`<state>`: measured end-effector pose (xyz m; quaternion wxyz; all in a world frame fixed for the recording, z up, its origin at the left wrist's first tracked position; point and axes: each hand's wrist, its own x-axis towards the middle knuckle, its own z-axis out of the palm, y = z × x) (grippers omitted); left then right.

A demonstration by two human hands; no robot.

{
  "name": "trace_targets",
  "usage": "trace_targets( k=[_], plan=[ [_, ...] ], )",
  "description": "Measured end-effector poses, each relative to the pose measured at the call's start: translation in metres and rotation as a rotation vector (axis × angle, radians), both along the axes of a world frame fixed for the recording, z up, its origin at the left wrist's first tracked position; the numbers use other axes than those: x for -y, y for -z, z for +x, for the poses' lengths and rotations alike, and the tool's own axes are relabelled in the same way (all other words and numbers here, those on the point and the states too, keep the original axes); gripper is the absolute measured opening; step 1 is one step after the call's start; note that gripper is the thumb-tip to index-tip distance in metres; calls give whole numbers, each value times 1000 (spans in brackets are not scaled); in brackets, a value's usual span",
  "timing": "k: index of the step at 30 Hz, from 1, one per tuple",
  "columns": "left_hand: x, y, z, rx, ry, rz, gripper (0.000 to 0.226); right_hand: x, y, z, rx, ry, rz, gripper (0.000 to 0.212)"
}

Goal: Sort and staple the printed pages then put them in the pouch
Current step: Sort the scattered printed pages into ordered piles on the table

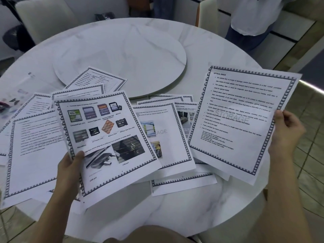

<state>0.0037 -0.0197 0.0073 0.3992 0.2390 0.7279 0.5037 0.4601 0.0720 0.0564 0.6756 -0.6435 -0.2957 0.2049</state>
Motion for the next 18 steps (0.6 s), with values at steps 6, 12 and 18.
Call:
trace_targets(
  k=[6,12,18],
  plan=[
    [2,0,-12,-2,-45,5,31,0,-9,2,20,6,12,7],
    [8,2,-25,-5,-85,3,32,0,-21,8,-1,8,59,38],
    [9,3,-27,3,-101,8,32,-12,-10,-2,-16,24,-16,4]
  ],
)
